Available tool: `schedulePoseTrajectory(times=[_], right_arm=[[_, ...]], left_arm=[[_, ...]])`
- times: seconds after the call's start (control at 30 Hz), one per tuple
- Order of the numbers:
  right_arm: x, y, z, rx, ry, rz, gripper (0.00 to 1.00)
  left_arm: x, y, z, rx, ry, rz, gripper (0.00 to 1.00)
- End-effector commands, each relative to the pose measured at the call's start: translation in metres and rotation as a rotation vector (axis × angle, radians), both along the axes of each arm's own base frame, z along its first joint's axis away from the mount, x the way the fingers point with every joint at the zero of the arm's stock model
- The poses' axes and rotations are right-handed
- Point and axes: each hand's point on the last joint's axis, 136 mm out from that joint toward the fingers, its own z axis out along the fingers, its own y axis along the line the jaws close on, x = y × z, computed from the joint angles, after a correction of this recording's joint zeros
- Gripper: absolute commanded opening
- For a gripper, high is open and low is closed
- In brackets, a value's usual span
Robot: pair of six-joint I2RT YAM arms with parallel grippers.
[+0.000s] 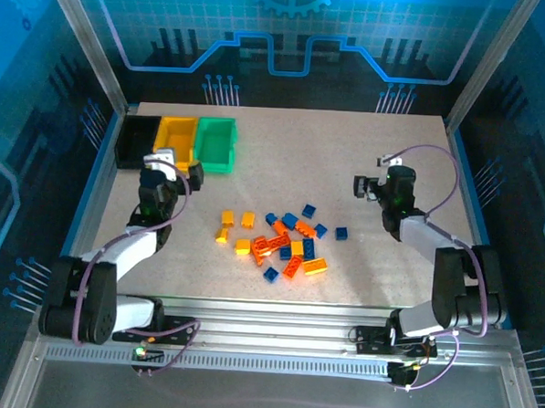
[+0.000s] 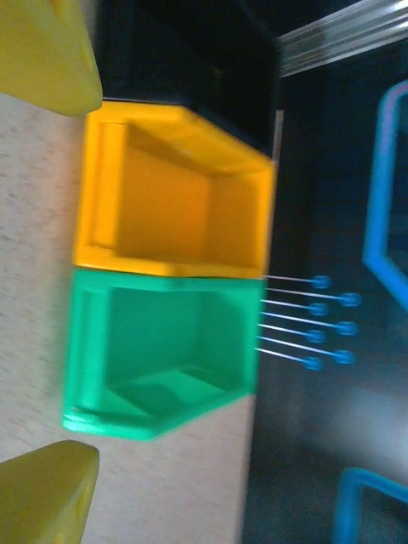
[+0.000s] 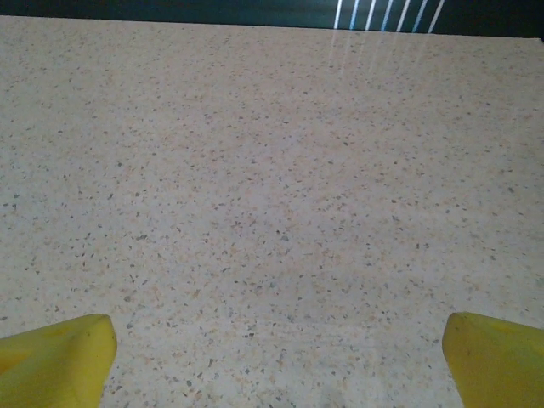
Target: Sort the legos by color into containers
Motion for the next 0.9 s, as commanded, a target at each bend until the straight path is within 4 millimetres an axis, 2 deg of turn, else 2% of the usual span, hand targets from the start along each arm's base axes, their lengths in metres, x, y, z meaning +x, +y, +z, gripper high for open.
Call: schedulePoseTrajectory(times=[0.0, 0.07, 0.1, 0.13, 0.2, 0.3, 0.4, 0.43, 0.47, 0.57, 0.63, 0.87], right_arm=[[-0.017, -0.008, 0.012, -0.003, 0.024, -0.111, 1.0], [-0.021, -0.023, 0.03, 0.048, -0.035, -0.233, 1.0], [-0.025, -0.034, 0.036, 0.1, -0.051, -0.326, 1.0], [-0.03, -0.043, 0.036, 0.172, -0.045, -0.41, 1.0], [-0.051, -0.059, 0.022, 0.35, 0.065, -0.606, 1.0], [-0.037, -0.043, 0.007, 0.543, 0.171, -0.477, 1.0], [-0.03, -0.019, 0.001, 0.537, 0.218, -0.346, 1.0], [-0.032, -0.01, -0.003, 0.496, 0.256, -0.313, 1.0], [-0.029, -0.003, 0.002, 0.453, 0.273, -0.284, 1.0], [-0.029, 0.023, -0.001, 0.314, 0.356, -0.197, 1.0], [-0.029, 0.037, -0.003, 0.288, 0.384, -0.148, 1.0], [-0.035, 0.07, -0.007, 0.295, 0.427, -0.042, 1.0]], left_arm=[[-0.002, 0.02, 0.038, -0.147, -0.102, 0.108, 0.99], [-0.002, 0.028, 0.049, -0.264, -0.1, 0.166, 0.99], [-0.007, 0.036, 0.045, -0.348, -0.058, 0.233, 0.99], [-0.013, 0.045, 0.037, -0.446, -0.008, 0.317, 0.99], [-0.012, 0.044, 0.033, -0.529, 0.069, 0.307, 0.99], [-0.003, 0.027, 0.032, -0.576, 0.084, 0.203, 0.99], [0.005, 0.011, 0.039, -0.627, 0.031, 0.094, 0.99], [0.01, 0.011, 0.036, -0.613, 0.069, 0.097, 0.97], [0.016, 0.011, 0.033, -0.589, 0.128, 0.112, 0.94], [0.042, 0.011, 0.016, -0.449, 0.385, 0.108, 0.83], [0.059, 0.009, 0.001, -0.406, 0.508, 0.096, 0.79], [0.112, 0.009, -0.041, -0.259, 0.655, 0.117, 0.79]])
